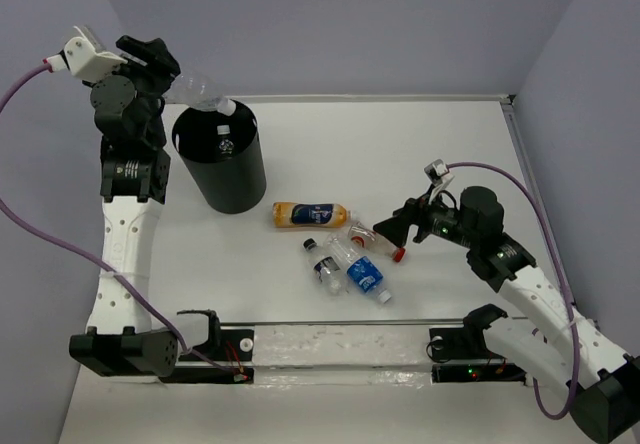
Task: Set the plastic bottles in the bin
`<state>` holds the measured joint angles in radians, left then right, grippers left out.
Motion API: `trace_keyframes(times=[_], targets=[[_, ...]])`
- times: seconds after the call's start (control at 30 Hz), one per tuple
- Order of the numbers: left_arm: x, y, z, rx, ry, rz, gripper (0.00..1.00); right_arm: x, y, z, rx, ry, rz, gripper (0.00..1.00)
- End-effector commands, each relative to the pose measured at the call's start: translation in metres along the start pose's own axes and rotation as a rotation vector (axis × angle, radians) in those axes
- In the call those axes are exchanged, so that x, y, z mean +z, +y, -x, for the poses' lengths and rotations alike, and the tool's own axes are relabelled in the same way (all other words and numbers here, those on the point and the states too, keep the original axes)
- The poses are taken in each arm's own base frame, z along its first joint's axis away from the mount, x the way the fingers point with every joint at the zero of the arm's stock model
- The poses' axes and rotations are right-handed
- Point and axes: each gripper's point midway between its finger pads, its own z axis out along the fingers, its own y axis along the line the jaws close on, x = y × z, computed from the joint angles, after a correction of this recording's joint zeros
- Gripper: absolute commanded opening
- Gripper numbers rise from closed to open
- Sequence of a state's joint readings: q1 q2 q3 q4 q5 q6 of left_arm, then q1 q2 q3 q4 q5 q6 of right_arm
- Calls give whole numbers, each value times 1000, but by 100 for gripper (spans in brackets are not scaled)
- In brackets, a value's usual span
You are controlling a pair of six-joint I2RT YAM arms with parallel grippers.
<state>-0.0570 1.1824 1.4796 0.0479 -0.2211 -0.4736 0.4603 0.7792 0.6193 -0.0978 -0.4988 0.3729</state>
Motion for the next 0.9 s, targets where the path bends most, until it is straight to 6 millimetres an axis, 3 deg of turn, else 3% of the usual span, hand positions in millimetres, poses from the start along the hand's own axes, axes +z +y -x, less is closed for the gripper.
trace_keyframes(times=[0.0, 0.17, 0.3, 0.37, 0.43, 0.47, 0.57, 0.8, 0.87], targets=[[26, 64, -9, 98, -70, 235, 33, 1, 0, 3, -9, -21, -7, 91], [37, 91, -46, 121, -64, 275, 34, 2, -9, -4, 10, -6, -48, 91], [33, 106, -65, 153, -65, 282, 37, 4, -19, -12, 26, 19, -85, 90], [29, 106, -65, 163, -92, 282, 40, 8, -25, -20, 41, 46, -113, 90], [23, 111, -77, 189, -86, 274, 52, 13, -27, -30, 51, 80, -120, 89], [22, 111, -78, 194, -85, 271, 67, 15, -27, -33, 53, 90, -125, 89], [18, 102, -79, 189, -77, 243, 98, 23, -26, -47, 50, 140, -144, 88], [-13, 50, -54, 140, -64, 129, 99, 31, -14, -83, 24, 242, -196, 81], [-23, 35, -58, 117, -21, 75, 99, 31, -11, -91, 18, 258, -203, 76]])
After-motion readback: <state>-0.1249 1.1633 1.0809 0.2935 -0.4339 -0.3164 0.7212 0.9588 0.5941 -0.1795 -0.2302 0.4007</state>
